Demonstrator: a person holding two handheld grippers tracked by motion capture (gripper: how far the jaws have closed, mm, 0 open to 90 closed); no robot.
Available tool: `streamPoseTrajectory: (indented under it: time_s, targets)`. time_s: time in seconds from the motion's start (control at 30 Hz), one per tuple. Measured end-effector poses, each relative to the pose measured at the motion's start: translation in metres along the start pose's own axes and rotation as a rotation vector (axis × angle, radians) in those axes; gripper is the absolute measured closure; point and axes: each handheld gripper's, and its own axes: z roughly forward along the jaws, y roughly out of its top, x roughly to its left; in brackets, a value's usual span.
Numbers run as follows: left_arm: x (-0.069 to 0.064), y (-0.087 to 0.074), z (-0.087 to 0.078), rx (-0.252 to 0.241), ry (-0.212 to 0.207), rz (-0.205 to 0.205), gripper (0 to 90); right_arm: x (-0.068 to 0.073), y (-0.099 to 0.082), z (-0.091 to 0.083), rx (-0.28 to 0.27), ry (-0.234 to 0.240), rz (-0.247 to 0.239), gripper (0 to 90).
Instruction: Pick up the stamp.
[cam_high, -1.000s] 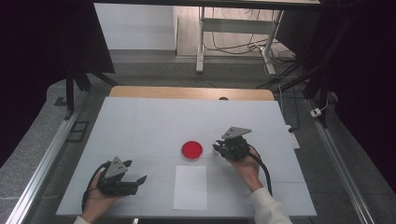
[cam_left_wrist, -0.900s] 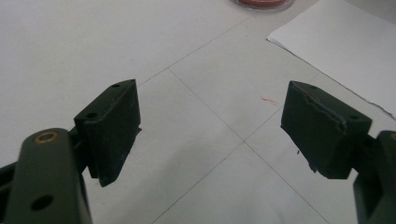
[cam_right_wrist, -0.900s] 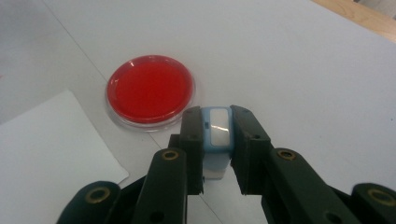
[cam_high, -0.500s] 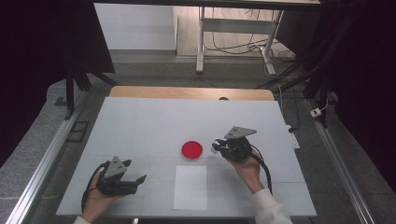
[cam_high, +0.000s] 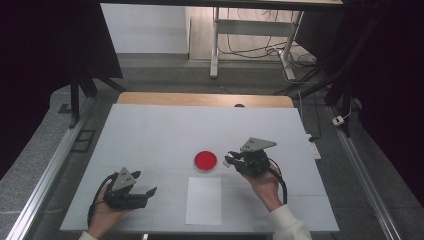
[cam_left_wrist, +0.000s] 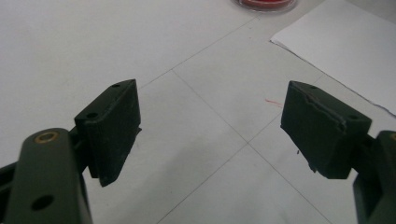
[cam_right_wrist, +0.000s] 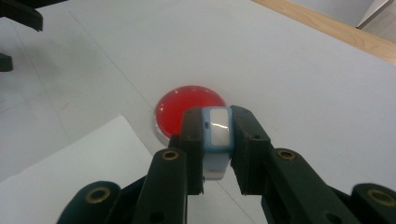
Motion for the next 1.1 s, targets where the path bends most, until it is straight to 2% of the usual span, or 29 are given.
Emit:
streamPoseTrajectory:
  time_s: [0.33, 0.57, 0.8, 1.0, 1.1]
  targets:
    - [0.000, 0.000, 0.000, 0.000, 0.002, 0.000, 19.9, 0.011, 0.005, 0.002, -0.008, 0.041, -0.008, 74.8]
    - [-0.001, 0.001, 0.001, -0.002, 0.002, -0.001, 19.9, 0.021, 0.009, 0.003, -0.028, 0.095, 0.008, 74.8]
    - [-0.002, 0.001, 0.002, 0.001, 0.000, 0.007, 19.9, 0.030, 0.012, 0.005, -0.031, 0.114, -0.002, 74.8]
    - [-0.002, 0.001, 0.001, 0.001, 0.002, 0.008, 19.9, 0.036, 0.012, 0.008, -0.047, 0.161, 0.020, 74.8]
    - [-0.002, 0.001, 0.001, -0.001, 0.001, 0.009, 19.9, 0.039, 0.013, 0.008, -0.059, 0.170, 0.017, 74.8]
